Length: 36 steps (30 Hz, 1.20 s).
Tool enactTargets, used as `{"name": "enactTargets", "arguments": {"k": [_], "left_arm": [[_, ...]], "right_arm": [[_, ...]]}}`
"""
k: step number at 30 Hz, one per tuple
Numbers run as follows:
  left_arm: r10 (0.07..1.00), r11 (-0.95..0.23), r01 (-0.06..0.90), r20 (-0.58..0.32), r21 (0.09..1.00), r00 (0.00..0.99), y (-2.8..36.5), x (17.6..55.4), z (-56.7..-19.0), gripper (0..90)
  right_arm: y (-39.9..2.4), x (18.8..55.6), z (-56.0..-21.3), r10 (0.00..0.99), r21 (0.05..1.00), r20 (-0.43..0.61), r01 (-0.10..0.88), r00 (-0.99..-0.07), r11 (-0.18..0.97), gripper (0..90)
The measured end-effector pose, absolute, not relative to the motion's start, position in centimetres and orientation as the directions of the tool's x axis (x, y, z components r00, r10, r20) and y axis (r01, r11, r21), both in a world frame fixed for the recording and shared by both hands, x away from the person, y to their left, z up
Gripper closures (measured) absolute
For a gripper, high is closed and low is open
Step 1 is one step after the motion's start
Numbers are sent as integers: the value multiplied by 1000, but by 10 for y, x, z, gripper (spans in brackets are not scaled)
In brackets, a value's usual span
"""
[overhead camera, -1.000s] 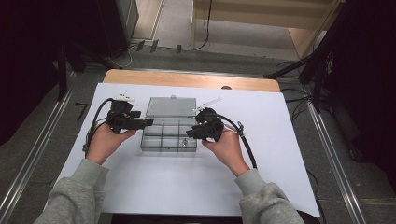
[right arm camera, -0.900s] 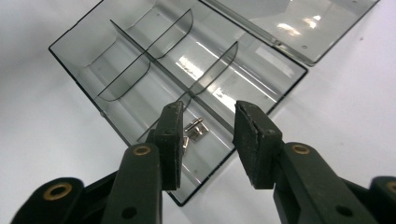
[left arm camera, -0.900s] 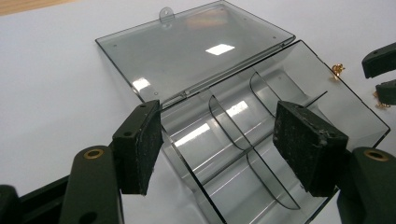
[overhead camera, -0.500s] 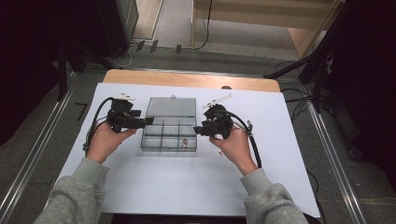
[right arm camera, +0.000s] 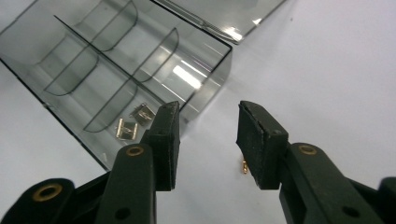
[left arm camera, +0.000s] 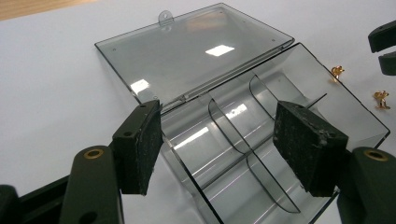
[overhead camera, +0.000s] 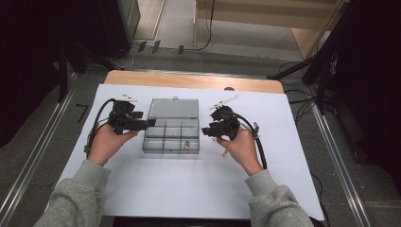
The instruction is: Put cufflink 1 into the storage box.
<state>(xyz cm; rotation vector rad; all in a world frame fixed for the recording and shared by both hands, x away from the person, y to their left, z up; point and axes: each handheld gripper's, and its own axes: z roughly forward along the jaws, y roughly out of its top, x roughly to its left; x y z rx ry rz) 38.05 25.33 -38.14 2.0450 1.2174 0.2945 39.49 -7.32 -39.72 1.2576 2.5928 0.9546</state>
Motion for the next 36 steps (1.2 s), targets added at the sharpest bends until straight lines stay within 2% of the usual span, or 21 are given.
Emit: {"name": "enactTargets", "arguments": {"k": [10,17,36], "left_arm": [[834,-289,667,-161,687,528,253,380,-381,336],[832,-290,667,-163,687,530,252,381,-382,336],[831,-297,666,-159,684,533,251,380,-382,336]], "right_arm": [[-86,407,-412,786,538,177,727,-592,427,713],[-91,413,-421,812,514,181,758,-554,402,738],[-88,424,-446,852,451,147,801,-502,394,729]]}}
